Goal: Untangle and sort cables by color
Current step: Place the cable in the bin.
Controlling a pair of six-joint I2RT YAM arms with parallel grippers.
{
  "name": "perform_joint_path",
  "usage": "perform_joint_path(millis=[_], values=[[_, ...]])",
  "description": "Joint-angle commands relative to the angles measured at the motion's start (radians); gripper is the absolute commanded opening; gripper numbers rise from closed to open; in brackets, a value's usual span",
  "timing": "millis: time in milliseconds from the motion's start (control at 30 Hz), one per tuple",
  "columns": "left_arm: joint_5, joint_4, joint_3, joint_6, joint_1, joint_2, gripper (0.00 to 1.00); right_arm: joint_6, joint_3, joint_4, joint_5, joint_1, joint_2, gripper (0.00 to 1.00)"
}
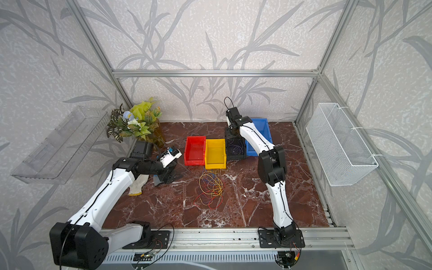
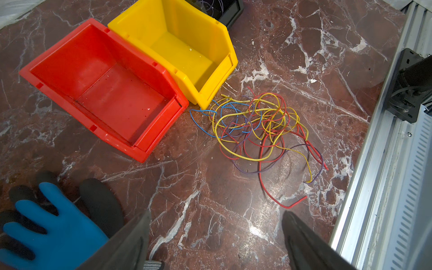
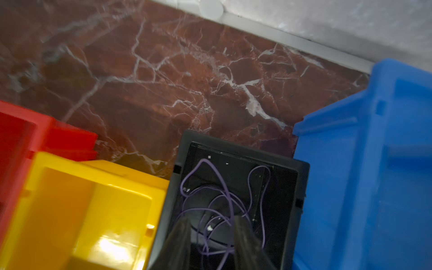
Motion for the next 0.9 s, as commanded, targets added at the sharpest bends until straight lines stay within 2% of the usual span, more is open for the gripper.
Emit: perform_joint_path(millis=[0, 167, 333, 400, 533, 733, 867], values=[[0.009, -0.011, -0.010, 0.020, -0.004, -0.017, 0.90, 0.011, 0.121, -0.166, 0.093, -0.001, 0.075, 0.14], [0.007, -0.011, -0.020, 0.020, -0.007, -0.023, 0.90, 0.007, 0.134, -0.181, 0.147, -0.002, 0.118, 0.04], [0.006, -0.011, -0.021, 0.023, -0.010, -0.020, 0.90, 0.006, 0.044, -0.154, 0.146, -0.001, 0.100, 0.04], [0.007, -0.011, -0.021, 0.022, -0.012, -0.019, 0.90, 0.011, 0.015, -0.146, 0.122, -0.001, 0.079, 0.09], [0.012, -0.010, -0.024, 0.023, -0.016, -0.016, 0.90, 0.015, -0.030, -0.122, 0.098, 0.001, 0.004, 0.27], [0.028, -0.007, -0.037, 0.034, -0.042, -0.011, 0.90, -0.009, -0.060, -0.143, 0.092, 0.009, -0.124, 0.39], [0.026, 0.009, -0.052, 0.038, -0.078, 0.000, 0.90, -0.014, -0.145, -0.142, 0.091, 0.030, -0.237, 0.43]])
